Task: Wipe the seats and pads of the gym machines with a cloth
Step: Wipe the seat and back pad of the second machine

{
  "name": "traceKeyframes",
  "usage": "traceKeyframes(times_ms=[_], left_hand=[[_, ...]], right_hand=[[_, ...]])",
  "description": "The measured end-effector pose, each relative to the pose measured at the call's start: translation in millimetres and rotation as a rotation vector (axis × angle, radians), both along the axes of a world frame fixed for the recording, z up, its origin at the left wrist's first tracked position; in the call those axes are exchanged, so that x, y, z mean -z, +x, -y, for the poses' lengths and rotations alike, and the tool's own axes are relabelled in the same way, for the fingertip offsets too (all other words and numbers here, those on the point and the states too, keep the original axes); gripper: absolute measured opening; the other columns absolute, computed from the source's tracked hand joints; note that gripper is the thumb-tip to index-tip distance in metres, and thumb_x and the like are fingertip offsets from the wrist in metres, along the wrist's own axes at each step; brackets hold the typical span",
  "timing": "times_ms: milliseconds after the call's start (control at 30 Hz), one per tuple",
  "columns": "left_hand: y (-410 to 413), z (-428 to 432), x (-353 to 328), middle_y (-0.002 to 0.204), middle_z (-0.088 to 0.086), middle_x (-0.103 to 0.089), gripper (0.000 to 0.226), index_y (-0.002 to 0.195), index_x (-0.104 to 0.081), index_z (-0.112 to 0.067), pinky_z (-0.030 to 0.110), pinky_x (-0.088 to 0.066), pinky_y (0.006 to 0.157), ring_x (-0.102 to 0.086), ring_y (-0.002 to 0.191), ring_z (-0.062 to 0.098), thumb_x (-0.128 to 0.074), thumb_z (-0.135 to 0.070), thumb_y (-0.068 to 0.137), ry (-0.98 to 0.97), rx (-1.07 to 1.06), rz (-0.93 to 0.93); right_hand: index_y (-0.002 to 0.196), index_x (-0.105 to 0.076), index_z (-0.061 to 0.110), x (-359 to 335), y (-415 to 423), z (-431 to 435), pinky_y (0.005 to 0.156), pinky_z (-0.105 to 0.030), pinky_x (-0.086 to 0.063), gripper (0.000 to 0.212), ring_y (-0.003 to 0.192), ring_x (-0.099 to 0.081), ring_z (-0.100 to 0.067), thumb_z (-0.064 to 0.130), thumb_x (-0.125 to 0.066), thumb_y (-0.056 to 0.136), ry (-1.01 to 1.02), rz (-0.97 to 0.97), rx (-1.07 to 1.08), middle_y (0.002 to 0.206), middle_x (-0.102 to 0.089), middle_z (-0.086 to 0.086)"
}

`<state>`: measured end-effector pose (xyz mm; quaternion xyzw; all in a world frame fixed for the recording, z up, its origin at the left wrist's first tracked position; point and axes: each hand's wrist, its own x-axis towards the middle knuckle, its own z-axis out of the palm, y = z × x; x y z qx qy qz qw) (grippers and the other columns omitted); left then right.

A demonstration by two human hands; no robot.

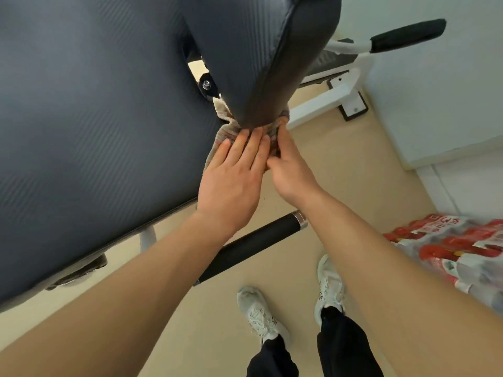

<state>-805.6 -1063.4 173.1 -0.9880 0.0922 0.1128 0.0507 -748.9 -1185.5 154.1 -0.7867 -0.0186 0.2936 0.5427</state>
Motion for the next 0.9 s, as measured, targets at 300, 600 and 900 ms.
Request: traceKeyframes(times_ms=[300,600,900], left_hand=[[40,-14,0,0.149,0.008,-0.051,0.054,0.148,-0.043,-0.014,0.044,-0.025,0.121,-0.042,0.138,0.03,-0.026,-0.043,0.105,-0.04,0.029,0.065],[-3,-39,-22,0.169,0.006,-0.011,0.06,0.162,-0.009,-0.018,0.043,-0.01,0.127,-0.008,0.156,0.027,-0.017,-0.044,0.109,0.027,0.11,-0.09],[23,-50,-16,0.167,0.009,-0.018,0.068,0.161,-0.019,-0.011,0.041,-0.01,0.127,-0.011,0.156,0.024,-0.014,-0.051,0.106,0.025,0.076,-0.071]], right_hand=[[0.07,-0.071,0.024,20,47,-13,0.09,-0.042,-0.051,0.038,0.085,-0.066,-0.022,0.032,-0.046,0.098,0.299,-0.386,0.354,0.071,-0.073,0.003],[0.137,-0.052,0.04,8,-13,20,0.084,-0.019,-0.055,0.035,0.105,-0.064,0.002,0.034,-0.033,0.11,0.24,-0.214,0.152,0.119,-0.066,0.013],[0.088,-0.07,0.023,18,48,-8,0.092,-0.041,-0.049,0.033,0.093,-0.063,-0.021,0.018,-0.04,0.101,0.257,-0.373,0.393,0.09,-0.07,-0.001]])
